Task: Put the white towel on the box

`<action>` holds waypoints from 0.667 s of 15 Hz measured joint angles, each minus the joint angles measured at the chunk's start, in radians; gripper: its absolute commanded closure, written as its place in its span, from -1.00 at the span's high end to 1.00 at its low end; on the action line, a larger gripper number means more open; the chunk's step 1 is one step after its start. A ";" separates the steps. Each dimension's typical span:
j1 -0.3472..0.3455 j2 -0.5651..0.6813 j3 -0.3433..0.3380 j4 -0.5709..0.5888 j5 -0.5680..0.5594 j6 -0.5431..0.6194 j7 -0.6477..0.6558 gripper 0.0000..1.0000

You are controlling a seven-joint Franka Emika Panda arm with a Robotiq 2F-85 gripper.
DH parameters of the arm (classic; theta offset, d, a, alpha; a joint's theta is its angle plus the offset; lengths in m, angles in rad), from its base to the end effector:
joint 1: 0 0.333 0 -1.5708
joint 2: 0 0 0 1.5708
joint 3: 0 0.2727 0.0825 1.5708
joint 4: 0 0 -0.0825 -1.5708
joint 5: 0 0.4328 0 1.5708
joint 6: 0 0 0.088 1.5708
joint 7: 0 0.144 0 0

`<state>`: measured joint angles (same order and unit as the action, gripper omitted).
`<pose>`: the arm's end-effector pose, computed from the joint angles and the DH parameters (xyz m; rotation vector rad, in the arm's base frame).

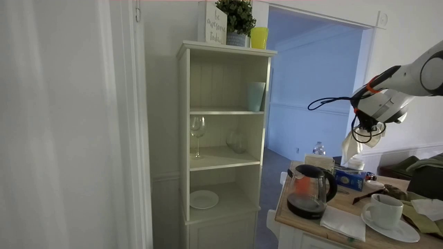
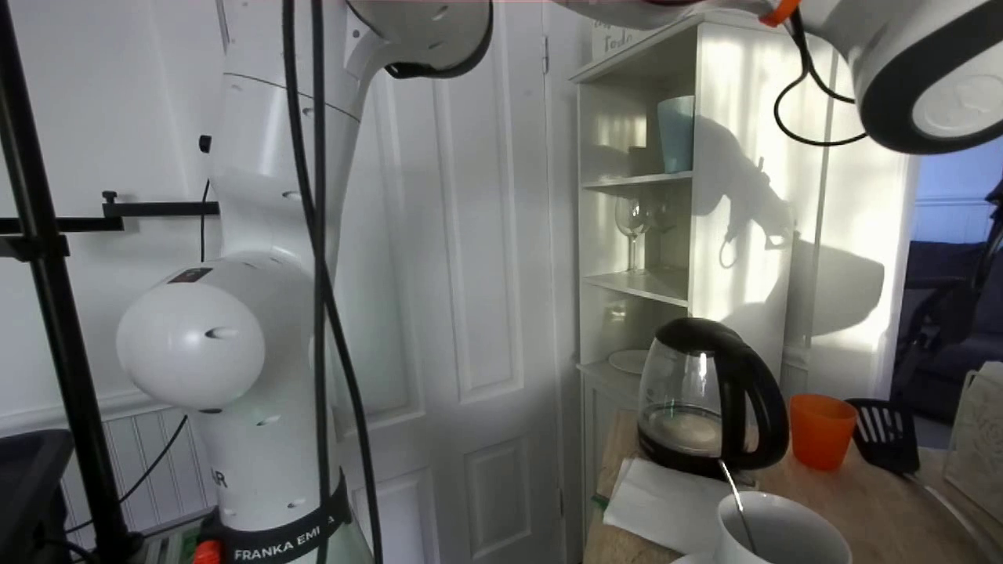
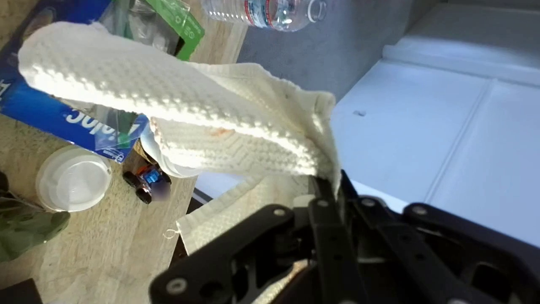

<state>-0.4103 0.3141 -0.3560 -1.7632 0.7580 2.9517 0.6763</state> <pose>0.5182 -0.5279 0.4077 -1.3193 2.1830 -1.2086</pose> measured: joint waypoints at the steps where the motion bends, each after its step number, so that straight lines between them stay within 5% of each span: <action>1: 0.000 0.031 -0.001 0.022 0.000 0.017 0.036 -0.88; 6: 0.017 0.177 -0.035 0.125 -0.008 0.049 0.189 -0.87; 10: 0.070 0.265 -0.131 0.172 -0.066 0.004 0.305 -0.87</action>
<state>-0.3406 0.5790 -0.4865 -1.5913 0.6918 2.9553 0.9809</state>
